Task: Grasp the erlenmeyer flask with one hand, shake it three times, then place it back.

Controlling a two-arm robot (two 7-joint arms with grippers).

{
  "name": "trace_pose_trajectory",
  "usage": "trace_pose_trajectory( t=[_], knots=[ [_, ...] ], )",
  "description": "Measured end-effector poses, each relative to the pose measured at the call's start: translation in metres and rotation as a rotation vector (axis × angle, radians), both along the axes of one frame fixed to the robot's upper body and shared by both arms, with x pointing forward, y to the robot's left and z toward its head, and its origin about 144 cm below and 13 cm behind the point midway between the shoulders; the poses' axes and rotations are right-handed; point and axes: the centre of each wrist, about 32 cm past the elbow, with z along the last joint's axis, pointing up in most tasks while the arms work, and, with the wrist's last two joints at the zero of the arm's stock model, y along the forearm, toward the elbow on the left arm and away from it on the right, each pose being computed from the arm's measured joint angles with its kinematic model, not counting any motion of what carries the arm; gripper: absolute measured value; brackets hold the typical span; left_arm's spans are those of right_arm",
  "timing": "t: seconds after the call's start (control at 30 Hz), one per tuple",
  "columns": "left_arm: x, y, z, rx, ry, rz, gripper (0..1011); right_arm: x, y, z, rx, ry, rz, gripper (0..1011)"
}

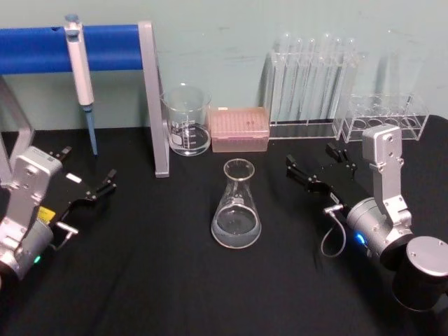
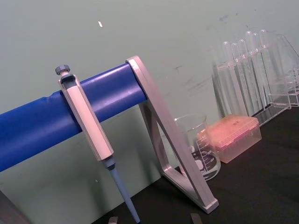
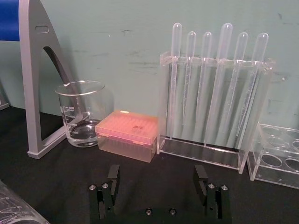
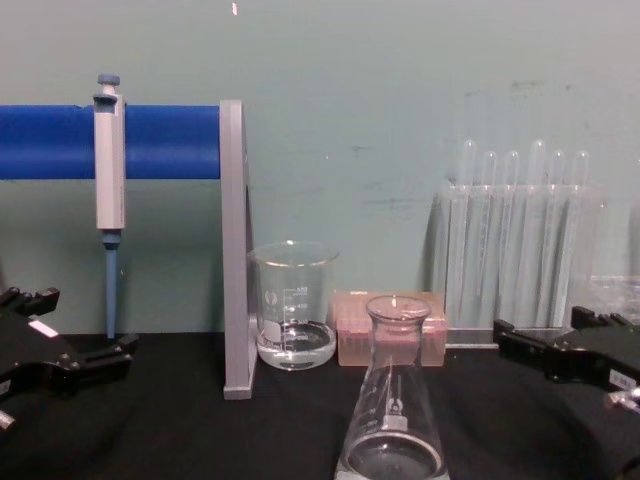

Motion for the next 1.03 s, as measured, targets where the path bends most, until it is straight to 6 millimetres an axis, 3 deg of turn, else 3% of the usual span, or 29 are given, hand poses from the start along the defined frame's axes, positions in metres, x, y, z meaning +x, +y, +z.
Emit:
trace_pose_trajectory(
  t=[1.03],
  knots=[
    [0.0000, 0.0000, 0.0000, 0.000, 0.000, 0.000, 1001, 0.0000, 0.0000, 0.0000, 0.000, 0.000, 0.000, 1003]
  ],
)
